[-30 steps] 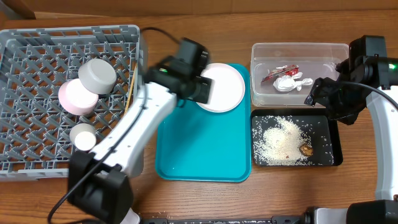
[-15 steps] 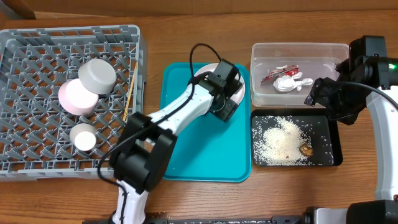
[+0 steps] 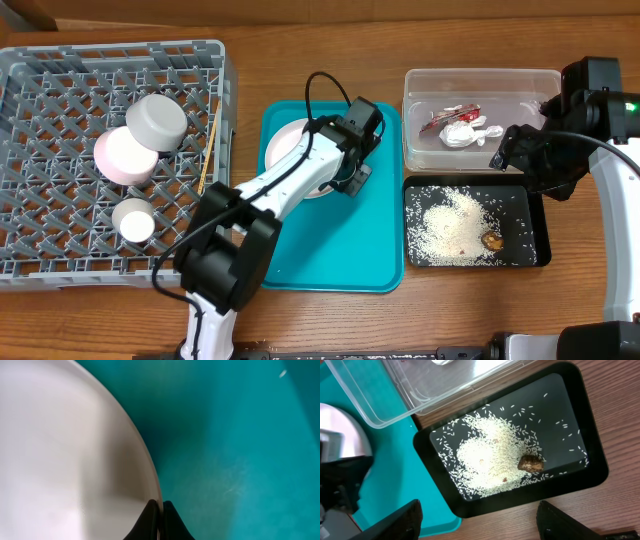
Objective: Sort waste into correct bins and load items into the dishwasher
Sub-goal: 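Lift the white plate left and stand it upright in the dish rack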
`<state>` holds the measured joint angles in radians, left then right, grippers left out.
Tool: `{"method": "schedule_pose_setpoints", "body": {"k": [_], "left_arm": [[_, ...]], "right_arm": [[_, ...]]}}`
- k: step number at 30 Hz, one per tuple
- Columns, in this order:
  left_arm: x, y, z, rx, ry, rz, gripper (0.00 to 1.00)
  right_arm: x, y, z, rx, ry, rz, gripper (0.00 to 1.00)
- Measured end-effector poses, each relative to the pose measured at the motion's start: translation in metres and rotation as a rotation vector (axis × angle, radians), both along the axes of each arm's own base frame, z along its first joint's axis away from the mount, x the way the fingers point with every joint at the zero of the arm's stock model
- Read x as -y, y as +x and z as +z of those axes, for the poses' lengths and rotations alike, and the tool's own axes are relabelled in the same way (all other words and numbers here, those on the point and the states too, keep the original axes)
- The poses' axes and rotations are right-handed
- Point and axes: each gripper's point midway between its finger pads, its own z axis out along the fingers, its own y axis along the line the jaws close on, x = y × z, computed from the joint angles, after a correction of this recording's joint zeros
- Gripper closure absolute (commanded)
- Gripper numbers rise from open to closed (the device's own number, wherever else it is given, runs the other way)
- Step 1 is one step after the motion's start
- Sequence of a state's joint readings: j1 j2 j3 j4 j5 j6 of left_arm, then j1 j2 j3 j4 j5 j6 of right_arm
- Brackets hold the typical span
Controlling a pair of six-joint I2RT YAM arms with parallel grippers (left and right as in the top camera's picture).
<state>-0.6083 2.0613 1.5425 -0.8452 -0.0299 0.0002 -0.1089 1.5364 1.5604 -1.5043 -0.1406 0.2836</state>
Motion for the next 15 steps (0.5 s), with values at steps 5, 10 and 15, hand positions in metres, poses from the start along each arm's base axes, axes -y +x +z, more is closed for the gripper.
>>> {"method": "schedule_pose_setpoints", "body": {"k": [5, 10, 15], "left_arm": [[0.007, 0.018, 0.081, 0.151, -0.111, 0.033, 0.96], [-0.021, 0.033, 0.193, 0.361, -0.276, 0.142, 0.96], [-0.084, 0.044, 0.239, 0.413, -0.377, 0.282, 0.96]], "right_arm": [[0.0, 0.0, 0.0, 0.0, 0.0, 0.0, 0.25], [0.0, 0.0, 0.0, 0.0, 0.0, 0.0, 0.25], [0.0, 0.0, 0.0, 0.0, 0.0, 0.0, 0.25]]}}
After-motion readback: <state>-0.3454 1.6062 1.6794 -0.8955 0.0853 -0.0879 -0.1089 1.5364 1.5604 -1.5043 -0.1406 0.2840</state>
